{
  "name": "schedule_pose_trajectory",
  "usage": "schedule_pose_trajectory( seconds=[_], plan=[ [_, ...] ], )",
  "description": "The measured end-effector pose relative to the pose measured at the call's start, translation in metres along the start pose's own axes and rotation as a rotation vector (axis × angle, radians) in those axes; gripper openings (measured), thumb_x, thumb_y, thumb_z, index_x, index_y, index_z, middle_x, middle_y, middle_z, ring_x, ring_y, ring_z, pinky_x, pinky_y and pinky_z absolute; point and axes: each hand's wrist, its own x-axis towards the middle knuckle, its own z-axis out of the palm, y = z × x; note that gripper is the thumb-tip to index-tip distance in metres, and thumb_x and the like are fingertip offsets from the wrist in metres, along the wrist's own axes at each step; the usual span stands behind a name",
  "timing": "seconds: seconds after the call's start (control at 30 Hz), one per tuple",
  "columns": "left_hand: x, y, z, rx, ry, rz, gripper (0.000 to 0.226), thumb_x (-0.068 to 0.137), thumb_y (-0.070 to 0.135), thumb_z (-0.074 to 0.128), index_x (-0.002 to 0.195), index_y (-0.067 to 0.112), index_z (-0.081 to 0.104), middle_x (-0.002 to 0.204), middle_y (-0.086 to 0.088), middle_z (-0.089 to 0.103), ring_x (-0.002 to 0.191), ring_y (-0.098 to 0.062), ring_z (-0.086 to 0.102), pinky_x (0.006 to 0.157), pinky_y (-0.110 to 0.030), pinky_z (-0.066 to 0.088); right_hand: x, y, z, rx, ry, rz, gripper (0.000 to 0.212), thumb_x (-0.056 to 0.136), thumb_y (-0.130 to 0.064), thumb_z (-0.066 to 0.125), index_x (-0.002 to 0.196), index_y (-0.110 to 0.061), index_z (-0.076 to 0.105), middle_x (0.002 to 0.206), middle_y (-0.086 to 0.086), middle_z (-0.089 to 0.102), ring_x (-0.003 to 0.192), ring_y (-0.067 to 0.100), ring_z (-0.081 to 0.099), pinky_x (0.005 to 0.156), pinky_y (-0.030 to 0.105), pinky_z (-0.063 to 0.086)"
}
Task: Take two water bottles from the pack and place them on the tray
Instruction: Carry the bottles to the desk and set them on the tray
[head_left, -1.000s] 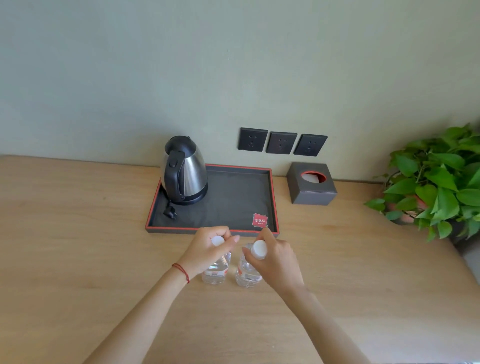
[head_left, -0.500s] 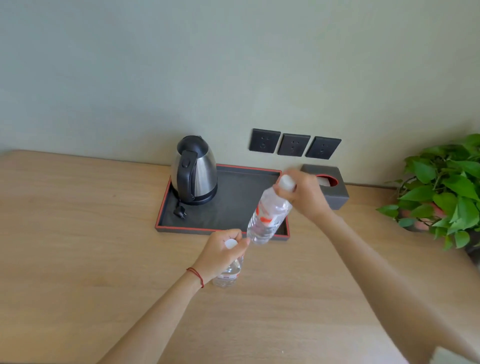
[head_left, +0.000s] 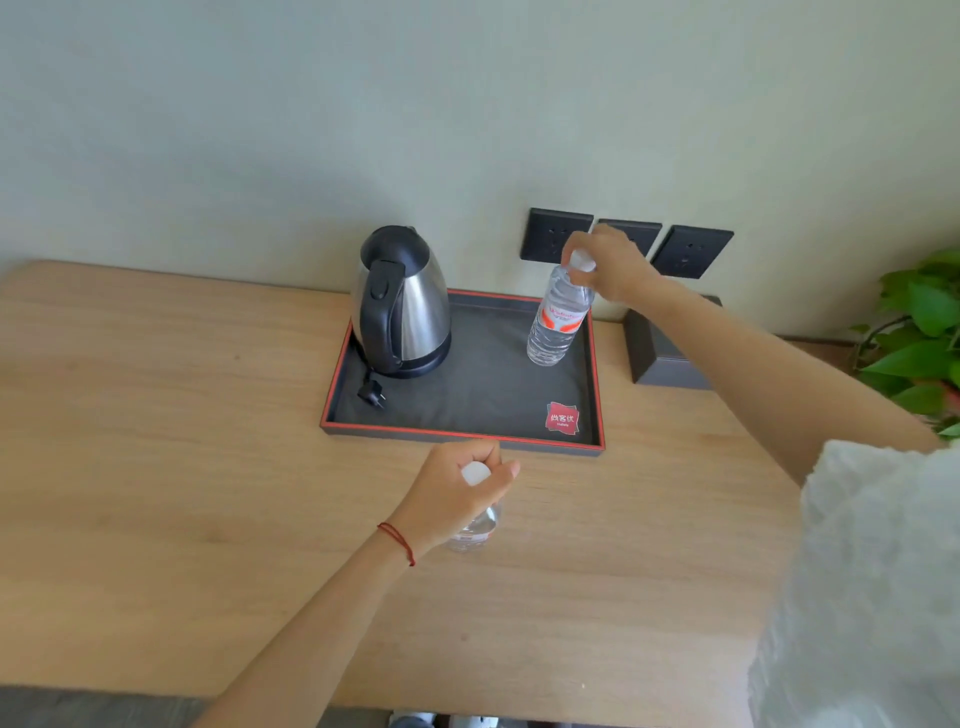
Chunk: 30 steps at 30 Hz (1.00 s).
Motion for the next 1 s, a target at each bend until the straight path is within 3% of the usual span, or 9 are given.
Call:
schedule_pose_trajectory(
  seconds=[0.07, 0.17, 0.27, 0.4, 0.53, 0.63, 0.73, 0.83, 1.0],
  plan=[
    [0.001, 0.000, 0.000, 0.002, -0.002, -0.004, 0.037, 0.087, 0.017, 0.063, 0.058, 0.000, 0.047, 0.059, -0.013, 0.052, 0.058, -0.017, 0.046, 0.060, -0.024, 0.039, 0.010, 0.001, -0.005, -0.024, -0.024, 0.001, 0.021, 0.084, -0.013, 0.061, 0.105, -0.009, 0.062, 0.098, 0.012, 0.041, 0.098, 0.034, 0.048, 0.085, 0.036, 0.040],
    [0.002, 0.002, -0.001, 0.004, -0.009, -0.004, 0.037, 0.086, 0.017, 0.063, 0.056, 0.004, 0.048, 0.056, -0.009, 0.053, 0.055, -0.016, 0.048, 0.059, -0.021, 0.041, 0.021, 0.001, -0.011, -0.085, -0.047, -0.038, 0.018, 0.083, -0.014, 0.064, 0.100, -0.007, 0.067, 0.103, 0.021, 0.057, 0.104, 0.035, 0.049, 0.085, 0.037, 0.042],
    [0.003, 0.003, -0.002, 0.004, -0.018, -0.013, 0.038, 0.083, 0.026, 0.062, 0.056, 0.003, 0.047, 0.057, -0.010, 0.052, 0.055, -0.015, 0.046, 0.058, -0.021, 0.040, 0.025, -0.001, -0.013, -0.078, 0.035, -0.051, 0.015, 0.084, -0.013, 0.064, 0.095, -0.005, 0.072, 0.082, 0.012, 0.057, 0.102, 0.035, 0.053, 0.082, 0.037, 0.042],
    [0.004, 0.004, -0.004, 0.002, -0.026, -0.028, 0.038, 0.083, 0.026, 0.063, 0.057, 0.002, 0.048, 0.059, -0.012, 0.053, 0.056, -0.015, 0.048, 0.059, -0.023, 0.041, 0.030, 0.005, -0.018, -0.125, -0.029, -0.082, 0.022, 0.086, -0.008, 0.062, 0.108, -0.008, 0.069, 0.114, 0.021, 0.057, 0.109, 0.036, 0.051, 0.094, 0.041, 0.041],
    [0.003, 0.003, -0.003, -0.003, -0.008, -0.019, 0.036, 0.082, 0.024, 0.063, 0.055, 0.004, 0.049, 0.057, -0.010, 0.055, 0.055, -0.015, 0.049, 0.057, -0.021, 0.042, 0.032, 0.007, -0.027, -0.197, -0.097, -0.087, 0.034, 0.081, 0.008, 0.054, 0.105, -0.008, 0.072, 0.118, 0.015, 0.066, 0.113, 0.032, 0.055, 0.094, 0.033, 0.042],
    [0.001, 0.003, -0.001, -0.002, 0.005, -0.009, 0.035, 0.080, 0.025, 0.062, 0.054, 0.004, 0.051, 0.055, -0.007, 0.057, 0.053, -0.014, 0.050, 0.057, -0.019, 0.043, 0.031, -0.003, -0.030, -0.141, -0.078, -0.003, 0.027, 0.081, -0.009, 0.064, 0.108, -0.008, 0.069, 0.119, 0.013, 0.066, 0.114, 0.029, 0.055, 0.093, 0.030, 0.041],
    [0.000, 0.004, 0.000, 0.005, 0.010, -0.021, 0.035, 0.078, 0.029, 0.062, 0.052, 0.008, 0.051, 0.054, -0.004, 0.057, 0.052, -0.012, 0.051, 0.056, -0.019, 0.043, 0.030, -0.013, -0.025, -0.156, -0.046, 0.080, 0.042, 0.084, -0.033, 0.065, 0.117, -0.007, 0.059, 0.120, 0.020, 0.060, 0.110, 0.038, 0.055, 0.085, 0.037, 0.047],
    [-0.001, 0.004, -0.001, 0.004, 0.018, -0.027, 0.033, 0.077, 0.030, 0.062, 0.049, 0.016, 0.049, 0.052, 0.001, 0.055, 0.051, -0.012, 0.050, 0.055, -0.019, 0.042, 0.034, -0.017, -0.021, -0.206, 0.004, 0.105, 0.035, 0.087, -0.020, 0.064, 0.116, -0.002, 0.059, 0.122, 0.027, 0.054, 0.107, 0.042, 0.057, 0.082, 0.040, 0.048],
    [-0.002, 0.005, 0.000, -0.012, 0.009, -0.026, 0.034, 0.077, 0.028, 0.062, 0.047, 0.023, 0.047, 0.047, 0.011, 0.052, 0.048, -0.008, 0.048, 0.052, -0.014, 0.040, 0.039, -0.015, -0.021, -0.228, -0.019, 0.046, 0.032, 0.089, -0.007, 0.062, 0.120, -0.001, 0.058, 0.124, 0.029, 0.053, 0.112, 0.044, 0.053, 0.089, 0.043, 0.047]
  ],
)
